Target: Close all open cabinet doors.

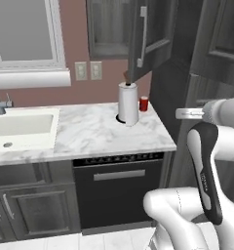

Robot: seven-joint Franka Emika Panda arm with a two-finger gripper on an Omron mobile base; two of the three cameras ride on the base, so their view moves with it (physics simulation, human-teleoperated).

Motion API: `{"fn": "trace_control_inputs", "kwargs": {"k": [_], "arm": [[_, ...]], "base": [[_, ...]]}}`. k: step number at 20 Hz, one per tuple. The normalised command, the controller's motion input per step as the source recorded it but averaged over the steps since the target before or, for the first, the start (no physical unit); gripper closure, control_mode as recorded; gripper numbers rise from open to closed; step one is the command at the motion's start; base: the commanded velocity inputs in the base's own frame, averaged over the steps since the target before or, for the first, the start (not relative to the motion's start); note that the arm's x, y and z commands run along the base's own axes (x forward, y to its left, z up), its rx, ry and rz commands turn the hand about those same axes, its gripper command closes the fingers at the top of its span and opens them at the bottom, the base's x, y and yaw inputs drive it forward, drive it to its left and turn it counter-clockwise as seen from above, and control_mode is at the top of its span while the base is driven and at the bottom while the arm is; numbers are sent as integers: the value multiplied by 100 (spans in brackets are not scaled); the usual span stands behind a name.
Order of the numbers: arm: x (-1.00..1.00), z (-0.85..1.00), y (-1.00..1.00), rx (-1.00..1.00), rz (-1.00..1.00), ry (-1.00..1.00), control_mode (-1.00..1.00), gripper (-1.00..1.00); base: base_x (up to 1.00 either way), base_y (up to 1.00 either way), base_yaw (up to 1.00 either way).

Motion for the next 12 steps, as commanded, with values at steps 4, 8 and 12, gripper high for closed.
{"fn": "trace_control_inputs", "kwargs": {"k": [4, 8, 12], "arm": [[0, 0, 0, 0, 0, 0, 100, -100], [0, 0, 0, 0, 0, 0, 100, -100], [0, 0, 0, 0, 0, 0, 100, -100]], "base": [[38, -33, 2], [37, -28, 1], [24, -9, 0]]}}
